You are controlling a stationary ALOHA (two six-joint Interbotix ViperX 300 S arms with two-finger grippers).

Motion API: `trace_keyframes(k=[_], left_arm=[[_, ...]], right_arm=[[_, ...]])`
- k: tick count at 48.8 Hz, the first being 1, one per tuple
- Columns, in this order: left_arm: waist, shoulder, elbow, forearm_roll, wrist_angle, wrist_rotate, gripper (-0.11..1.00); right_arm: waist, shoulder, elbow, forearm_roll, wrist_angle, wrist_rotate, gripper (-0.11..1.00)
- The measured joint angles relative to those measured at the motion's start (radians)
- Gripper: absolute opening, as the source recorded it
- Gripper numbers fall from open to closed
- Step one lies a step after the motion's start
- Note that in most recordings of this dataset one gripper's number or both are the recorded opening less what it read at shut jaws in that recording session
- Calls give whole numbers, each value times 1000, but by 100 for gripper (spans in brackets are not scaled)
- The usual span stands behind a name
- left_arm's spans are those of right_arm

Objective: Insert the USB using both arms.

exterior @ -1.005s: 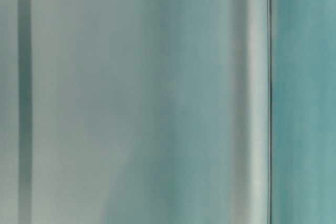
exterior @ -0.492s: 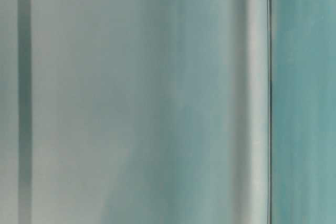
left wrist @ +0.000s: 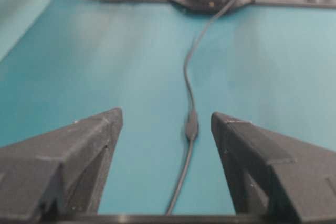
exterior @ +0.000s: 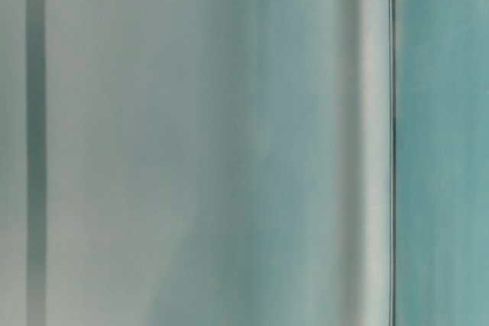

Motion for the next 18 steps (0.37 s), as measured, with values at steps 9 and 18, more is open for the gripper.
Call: trace_keyframes(k=[9,18], left_arm=[[-31,0,18,0,-121,0,85],[-69,0,63,-2,-238,-2,85]], right_arm=[[2,0,5,-2,-46,2,82],[2,-2,52,0,-75,2,82]])
